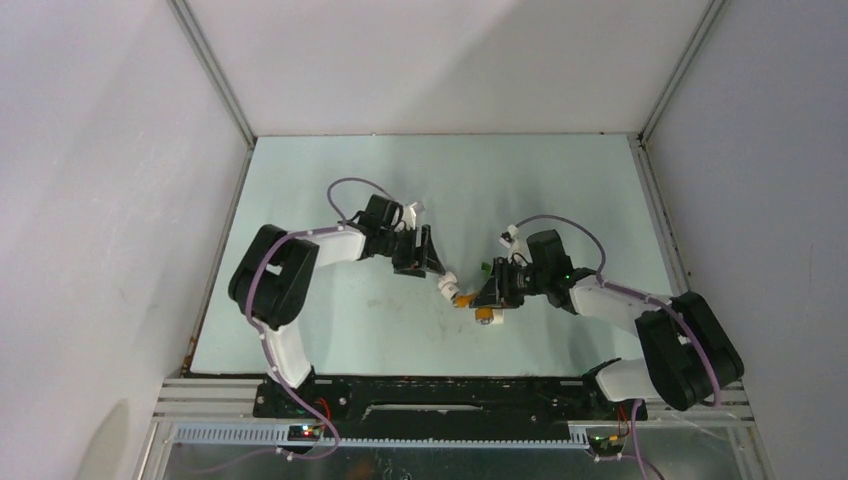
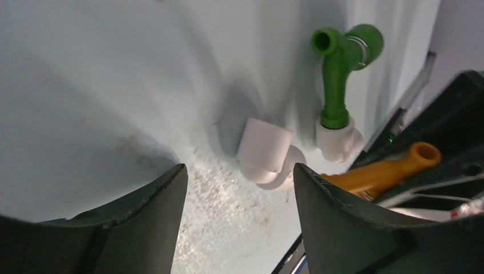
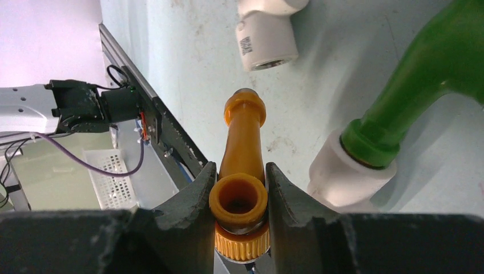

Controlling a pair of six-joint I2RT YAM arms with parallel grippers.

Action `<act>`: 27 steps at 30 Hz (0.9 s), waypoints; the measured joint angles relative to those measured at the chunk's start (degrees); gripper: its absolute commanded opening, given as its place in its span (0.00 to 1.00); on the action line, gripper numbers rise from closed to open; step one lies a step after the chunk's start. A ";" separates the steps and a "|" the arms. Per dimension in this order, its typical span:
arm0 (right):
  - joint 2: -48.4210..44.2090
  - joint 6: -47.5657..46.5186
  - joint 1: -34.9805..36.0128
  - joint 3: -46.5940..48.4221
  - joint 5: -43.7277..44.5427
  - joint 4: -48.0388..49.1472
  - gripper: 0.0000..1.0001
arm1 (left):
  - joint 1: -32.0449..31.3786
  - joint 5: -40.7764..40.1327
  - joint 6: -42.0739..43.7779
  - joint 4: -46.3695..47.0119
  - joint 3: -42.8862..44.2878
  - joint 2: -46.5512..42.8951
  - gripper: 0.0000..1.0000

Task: Install the water faucets
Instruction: Adjust the adaptor at the center of the board, then pick up the adaptor at the center of the board.

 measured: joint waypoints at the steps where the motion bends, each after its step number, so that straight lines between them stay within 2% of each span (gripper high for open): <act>1: 0.83 0.24 0.04 -0.07 0.02 0.57 0.00 | 0.00 1.60 0.72 -0.17 1.11 1.25 0.69; 12: 7.98 1.07 0.15 -0.37 1.97 5.55 0.00 | -1.07 17.31 6.93 -2.54 7.63 10.23 0.69; 21: 12.90 2.10 0.26 0.94 0.50 11.08 0.00 | -4.37 20.94 7.06 -0.28 6.27 11.08 0.61; 27: 13.38 1.99 0.28 1.14 0.48 11.69 0.00 | -5.03 20.76 5.92 -0.04 6.47 11.10 0.80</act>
